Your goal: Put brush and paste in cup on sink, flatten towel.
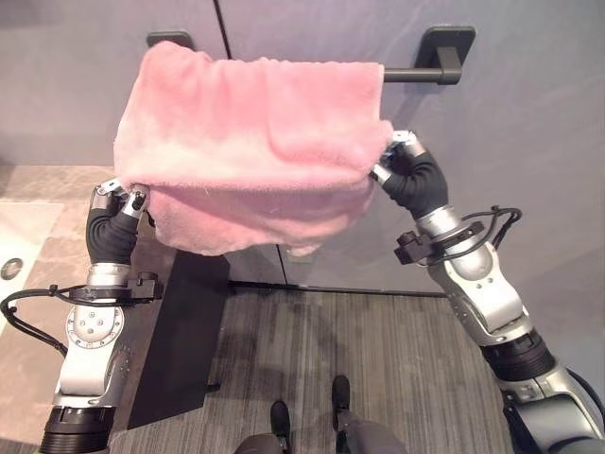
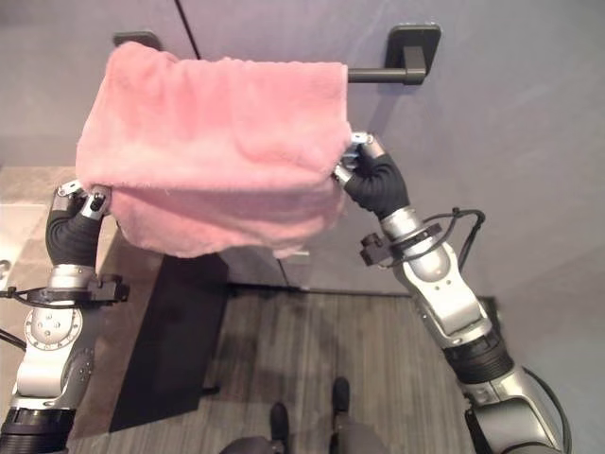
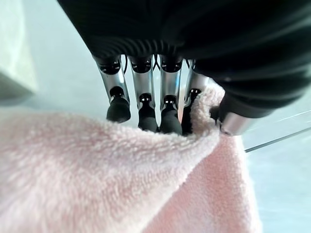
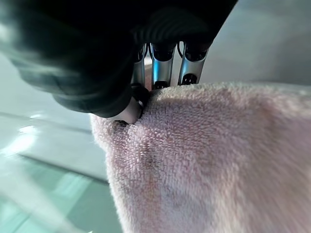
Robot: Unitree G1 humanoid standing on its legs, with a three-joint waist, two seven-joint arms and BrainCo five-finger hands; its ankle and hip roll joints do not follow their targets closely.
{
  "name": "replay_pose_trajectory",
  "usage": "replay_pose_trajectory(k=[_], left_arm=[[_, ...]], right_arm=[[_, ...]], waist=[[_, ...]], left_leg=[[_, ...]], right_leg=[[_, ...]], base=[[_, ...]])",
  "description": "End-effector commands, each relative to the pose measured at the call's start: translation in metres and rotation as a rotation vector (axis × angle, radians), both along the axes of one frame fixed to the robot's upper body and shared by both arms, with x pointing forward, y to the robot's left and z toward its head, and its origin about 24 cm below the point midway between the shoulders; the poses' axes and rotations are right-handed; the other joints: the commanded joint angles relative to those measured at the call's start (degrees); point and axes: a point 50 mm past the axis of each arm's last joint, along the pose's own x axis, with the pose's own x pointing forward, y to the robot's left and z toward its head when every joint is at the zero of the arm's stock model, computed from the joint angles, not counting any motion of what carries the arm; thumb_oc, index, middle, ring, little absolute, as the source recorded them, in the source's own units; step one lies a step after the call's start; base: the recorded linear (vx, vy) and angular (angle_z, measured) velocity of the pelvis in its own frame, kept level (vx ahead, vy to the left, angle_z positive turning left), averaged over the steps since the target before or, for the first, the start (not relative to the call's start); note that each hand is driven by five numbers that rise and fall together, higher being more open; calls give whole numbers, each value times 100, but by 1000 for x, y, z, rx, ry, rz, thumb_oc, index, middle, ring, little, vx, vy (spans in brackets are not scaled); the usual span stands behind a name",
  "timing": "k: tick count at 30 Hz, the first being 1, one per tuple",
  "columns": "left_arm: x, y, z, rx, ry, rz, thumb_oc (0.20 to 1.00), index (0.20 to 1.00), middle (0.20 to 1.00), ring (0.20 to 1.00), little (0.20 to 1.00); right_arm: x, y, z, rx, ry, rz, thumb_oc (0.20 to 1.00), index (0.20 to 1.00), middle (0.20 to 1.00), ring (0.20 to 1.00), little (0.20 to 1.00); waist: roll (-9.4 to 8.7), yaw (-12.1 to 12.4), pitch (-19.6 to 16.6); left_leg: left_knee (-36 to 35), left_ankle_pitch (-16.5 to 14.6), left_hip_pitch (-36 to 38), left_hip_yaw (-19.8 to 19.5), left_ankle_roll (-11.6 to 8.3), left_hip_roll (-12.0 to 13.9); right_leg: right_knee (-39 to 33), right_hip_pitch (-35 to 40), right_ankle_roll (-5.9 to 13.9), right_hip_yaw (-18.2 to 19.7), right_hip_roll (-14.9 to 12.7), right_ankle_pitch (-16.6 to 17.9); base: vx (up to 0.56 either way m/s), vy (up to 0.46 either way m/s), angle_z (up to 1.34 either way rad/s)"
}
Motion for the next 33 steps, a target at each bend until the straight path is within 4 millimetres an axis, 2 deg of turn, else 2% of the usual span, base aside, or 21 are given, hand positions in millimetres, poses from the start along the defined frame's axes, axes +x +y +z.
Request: replay_pose_trajectory(k=[1, 3, 5, 6, 8, 9, 10, 12, 13, 14, 19, 21, 22, 26, 27, 28, 29, 30, 31, 32, 33], left_arm=[[1, 7, 23, 1, -145, 46, 200, 200, 200, 200, 200], [4, 4, 19, -63, -149, 47, 200, 200, 200, 200, 200], [9, -1, 4, -116, -90, 44, 200, 200, 200, 200, 200], [11, -9, -5, -130, -48, 16, 200, 200, 200, 200, 200], [15, -16, -48, -115, 161, -11, 200, 200, 200, 200, 200], [15, -16, -48, -115, 161, -11, 200, 200, 200, 200, 200], [19, -17, -75, -109, 294, -7, 200, 200, 200, 200, 200], [19, -17, -75, -109, 294, -8, 200, 200, 200, 200, 200], [22, -18, -91, -97, 374, -13, 200, 200, 200, 200, 200], [25, -18, -94, -94, 389, -3, 200, 200, 200, 200, 200], [30, -15, -81, -104, 342, -11, 200, 200, 200, 200, 200], [35, -15, -57, -100, 246, -21, 200, 200, 200, 200, 200], [35, -15, -56, -100, 245, -21, 200, 200, 200, 200, 200], [37, -23, -16, -130, 68, -61, 200, 200, 200, 200, 200], [37, -23, -16, -130, 68, -61, 200, 200, 200, 200, 200], [38, -24, -8, -142, 30, -71, 200, 200, 200, 200, 200], [38, -24, -6, -145, 22, -68, 200, 200, 200, 200, 200], [38, -25, -4, -149, 11, -69, 200, 200, 200, 200, 200], [38, -25, -4, -149, 11, -69, 200, 200, 200, 200, 200], [37, -26, 2, -150, -18, -68, 200, 200, 200, 200, 200], [37, -26, 2, -150, -18, -68, 200, 200, 200, 200, 200]], right_arm=[[-7, 4, 17, 119, -105, 40, 200, 200, 200, 200, 200], [-7, 6, 19, 167, -115, 39, 200, 200, 200, 200, 200], [-3, 9, 9, 181, -68, 22, 200, 200, 200, 200, 200], [1, 10, -2, 173, -19, 6, 200, 200, 200, 200, 200], [9, 6, -35, 83, 116, -56, 200, 200, 200, 200, 200], [9, 6, -35, 83, 116, -56, 200, 200, 200, 200, 200], [16, 4, -62, 71, 242, -77, 200, 200, 200, 200, 200], [16, 4, -62, 71, 242, -77, 200, 200, 200, 200, 200], [21, 3, -78, 53, 319, -100, 200, 200, 200, 200, 200], [23, 3, -82, 64, 340, -108, 200, 200, 200, 200, 200], [26, 5, -74, 68, 316, -102, 200, 200, 200, 200, 200], [27, 4, -54, 76, 236, -110, 200, 200, 200, 200, 200], [27, 4, -54, 76, 235, -110, 200, 200, 200, 200, 200], [24, 8, -16, 130, 89, -80, 200, 200, 200, 200, 200], [24, 8, -16, 130, 88, -80, 200, 200, 200, 200, 200], [22, 9, -8, 145, 53, -66, 250, 250, 250, 250, 250], [21, 9, -5, 152, 42, -67, 507, 507, 507, 507, 507], [21, 10, -3, 161, 33, -67, 595, 595, 595, 595, 595], [21, 10, -3, 161, 33, -67, 903, 903, 903, 903, 903], [17, 12, 2, 172, 8, -52, 1000, 1000, 1000, 1000, 1000], [17, 12, 2, 172, 8, -52, 1000, 1000, 1000, 1000, 1000]], waist=[[-199, 15, -823], [-199, 6, -871], [-206, -13, -888], [-207, -33, -892], [-206, -54, -920], [-206, -53, -920], [-210, -69, -937], [-209, -66, -934], [-207, -81, -955], [-206, -82, -966], [-206, -86, -1015], [-203, -82, -1067], [-205, -80, -1057], [-210, -101, -1106], [-210, -101, -1102], [-212, -117, -1128], [-214, -122, -1124], [-216, -135, -1127], [-216, -135, -1126], [-213, -158, -1140], [-213, -158, -1138]], left_leg=[[15, 202, -10, 11, -111, -211], [15, 197, 14, 8, -119, -205], [15, 193, 49, 35, -105, -194], [15, 193, 64, 45, -96, -191], [15, 196, 120, 80, -76, -189], [15, 196, 121, 80, -76, -189], [15, 200, 155, 100, -60, -186], [15, 199, 160, 100, -60, -186], [15, 193, 197, 123, -51, -183], [18, 193, 216, 130, -47, -179], [33, 181, 260, 142, -39, -181], [49, 162, 290, 154, -35, -185], [51, 159, 294, 156, -35, -185], [64, 120, 372, 176, -28, -183], [64, 120, 374, 176, -28, -183], [60, 113, 385, 177, -28, -181], [62, 107, 396, 182, -30, -181], [62, 101, 408, 186, -29, -180], [62, 101, 409, 186, -29, -180], [65, 83, 434, 191, -27, -180], [65, 82, 436, 191, -27, -180]], right_leg=[[8, 610, 556, -66, -326, -533], [0, 660, 548, -95, -327, -540], [-1, 697, 538, -101, -323, -538], [-2, 712, 532, -93, -324, -535], [-1, 755, 521, -83, -319, -530], [-1, 756, 521, -83, -319, -530], [-1, 791, 520, -79, -316, -530], [-2, 796, 520, -79, -316, -530], [2, 824, 522, -68, -313, -538], [2, 839, 523, -59, -315, -541], [12, 871, 522, -30, -319, -548], [18, 900, 524, -24, -324, -559], [20, 903, 524, -23, -324, -560], [31, 970, 515, 16, -325, -595], [31, 972, 515, 16, -325, -595], [31, 981, 510, 20, -321, -607], [36, 993, 507, 19, -318, -614], [39, 1005, 506, 15, -316, -618], [39, 1006, 506, 14, -316, -618], [46, 1026, 500, 21, -308, -631], [45, 1029, 500, 21, -308, -632]], base=[[-42, -23, 15], [-25, -18, 11], [-14, -9, 11], [-23, -18, 4], [0, 0, 0], [0, 0, 0], [-2, -13, -4], [-1, -6, -2], [0, 0, 0], [0, 0, 0], [0, -8, -3], [0, 0, 0], [0, 0, 0], [1, 0, -1], [10, -1, -7], [3, -3, -8], [4, -7, -5], [0, 0, 0], [0, 0, 0], [0, 0, 0], [0, 0, 0]])
